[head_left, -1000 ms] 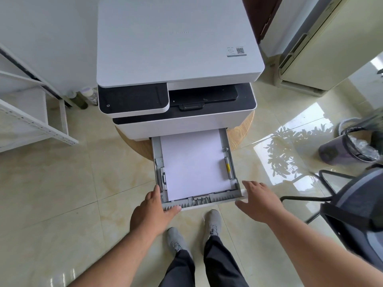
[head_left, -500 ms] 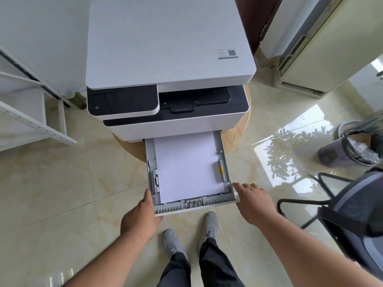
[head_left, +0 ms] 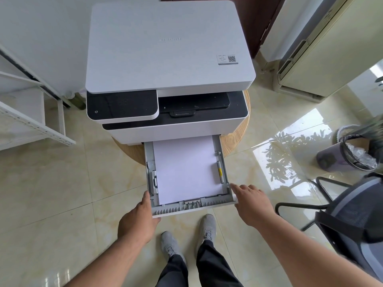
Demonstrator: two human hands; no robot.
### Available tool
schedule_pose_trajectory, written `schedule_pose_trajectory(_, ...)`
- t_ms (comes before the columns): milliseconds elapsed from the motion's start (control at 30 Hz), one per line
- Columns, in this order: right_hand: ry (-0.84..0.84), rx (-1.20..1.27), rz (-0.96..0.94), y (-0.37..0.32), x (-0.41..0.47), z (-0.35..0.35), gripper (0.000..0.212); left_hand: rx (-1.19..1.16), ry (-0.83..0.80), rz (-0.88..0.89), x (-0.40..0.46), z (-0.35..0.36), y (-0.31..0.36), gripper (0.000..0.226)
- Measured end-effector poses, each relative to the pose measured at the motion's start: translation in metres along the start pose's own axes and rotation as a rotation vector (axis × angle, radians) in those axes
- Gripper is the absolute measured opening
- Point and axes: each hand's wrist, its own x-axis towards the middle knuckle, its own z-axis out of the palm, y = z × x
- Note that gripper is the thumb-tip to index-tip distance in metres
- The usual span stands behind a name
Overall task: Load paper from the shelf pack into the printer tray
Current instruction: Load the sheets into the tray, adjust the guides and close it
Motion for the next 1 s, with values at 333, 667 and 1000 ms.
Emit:
schedule_pose_trajectory(333,-0.009,-0.014,-0.01,0.0017,0.0033,-0.0037,0.059,0.037,-0.002,0.036,0.0034,-0.0029,-0.0008,0.085)
schedule_pose_trajectory(667,-0.008,-0.015,-0.035,-0.0025,0.0051,-0.006,0.066,0.012,0.034,0.053,0.0069,-0.0048,-0.0059,0.087)
schedule_pose_trajectory(1000,-0.025,-0.009,-0.025,-0.0028,0.0044,-0.0058,0.068,-0.037,0.047,0.058,0.0059,-0.0059,-0.0077,0.087)
